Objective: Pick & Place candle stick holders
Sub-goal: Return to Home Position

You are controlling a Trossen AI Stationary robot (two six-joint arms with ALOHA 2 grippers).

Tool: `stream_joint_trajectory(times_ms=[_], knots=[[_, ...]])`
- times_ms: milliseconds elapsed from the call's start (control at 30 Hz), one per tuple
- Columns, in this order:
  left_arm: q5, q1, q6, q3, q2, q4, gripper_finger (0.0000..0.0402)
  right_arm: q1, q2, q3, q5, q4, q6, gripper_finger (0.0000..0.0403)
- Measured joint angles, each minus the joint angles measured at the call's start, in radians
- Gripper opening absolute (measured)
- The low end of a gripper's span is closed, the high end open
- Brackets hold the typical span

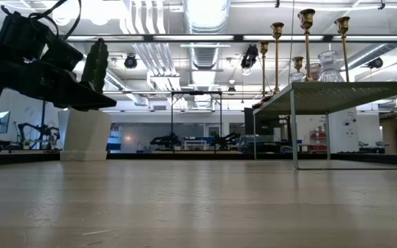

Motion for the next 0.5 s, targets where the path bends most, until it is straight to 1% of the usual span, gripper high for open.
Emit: stream_joint_trajectory(times_ms=[200,367,500], knots=[[0.000,0.000,0.000,0.000,0.000,0.000,0.0239,-0.023,-0.078,0.000,0.001,-0.040,-0.081,0.0008],[0.000,-0.001,0.000,0.000,0.000,-0.001,0.0239,-0.032,-0.160,0.000,0.001,-0.155,-0.073,0.0008],[0.000,-0.001,0.000,0.000,0.000,-0.002,0.0239,-0.033,-0.172,0.000,-0.001,-0.145,-0.073,0.0008]])
